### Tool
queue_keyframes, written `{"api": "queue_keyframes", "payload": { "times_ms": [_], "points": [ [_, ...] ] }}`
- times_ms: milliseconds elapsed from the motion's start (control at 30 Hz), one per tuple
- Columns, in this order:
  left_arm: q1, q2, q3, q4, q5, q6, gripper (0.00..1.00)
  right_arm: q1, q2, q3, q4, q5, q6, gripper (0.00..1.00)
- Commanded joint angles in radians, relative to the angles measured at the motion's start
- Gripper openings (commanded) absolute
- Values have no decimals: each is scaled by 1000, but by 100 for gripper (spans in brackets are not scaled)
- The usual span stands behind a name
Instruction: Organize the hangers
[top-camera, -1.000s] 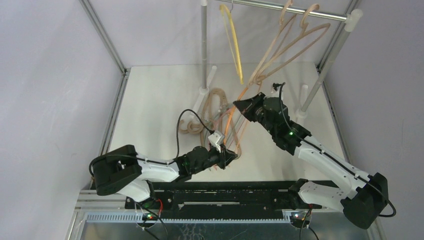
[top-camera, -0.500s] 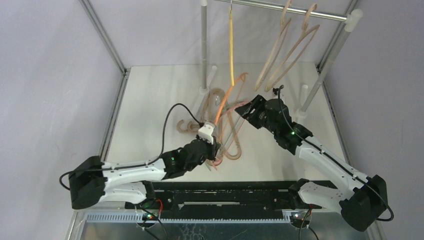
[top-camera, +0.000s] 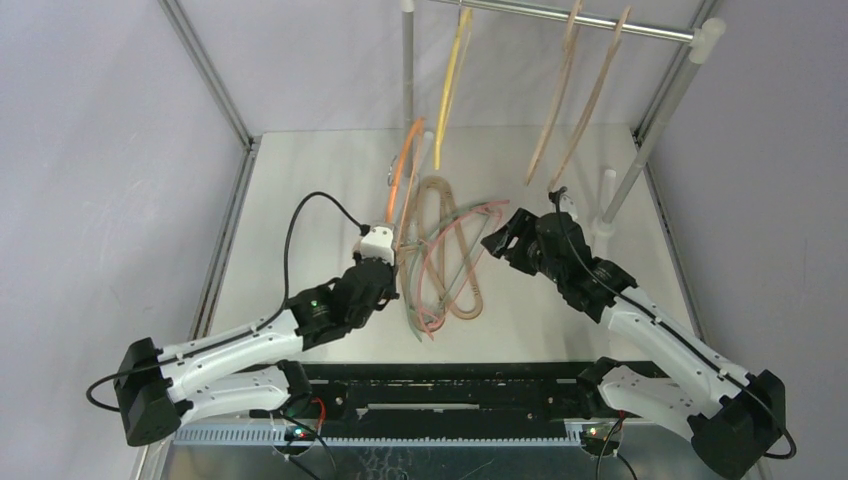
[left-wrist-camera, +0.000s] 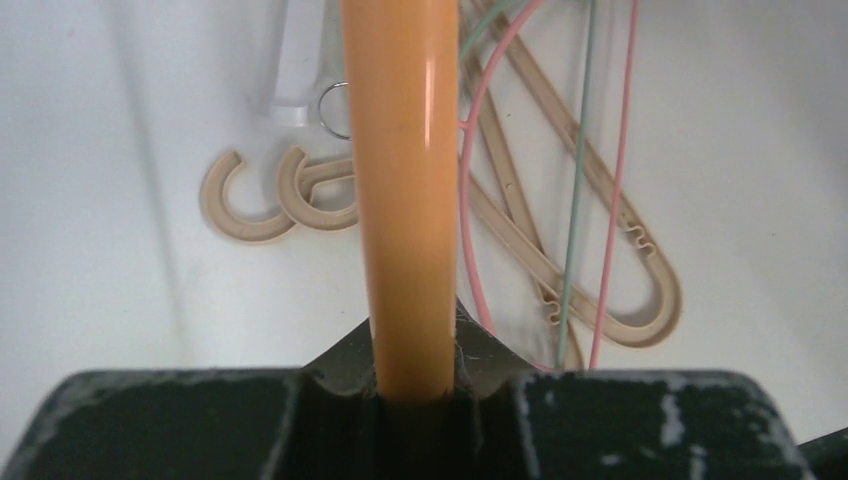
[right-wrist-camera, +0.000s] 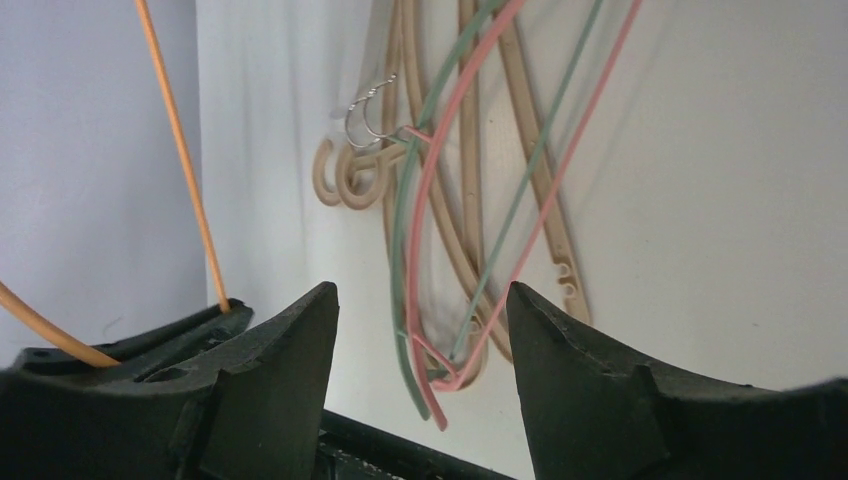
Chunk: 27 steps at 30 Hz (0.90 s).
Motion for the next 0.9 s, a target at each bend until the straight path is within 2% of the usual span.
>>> {"api": "queue_keyframes", "payload": {
  "times_ms": [0, 167, 367, 667, 867],
  "points": [
    [19, 0, 111, -32, -33, 62, 0, 5, -52, -34, -24, 32, -32, 70],
    [28, 27, 220, -71, -95, 126, 0, 3, -86, -55, -48, 36, -37, 70],
    [83, 57, 340, -76, -94, 214, 0, 4, -145, -70, -112, 54, -51, 70],
    [173, 179, 593, -133, 17, 338, 0, 3, -300, -71, -260, 106, -53, 69],
    [187, 270, 773, -172, 80, 368, 0, -20, -369, -72, -328, 125, -59, 69]
  ]
}}
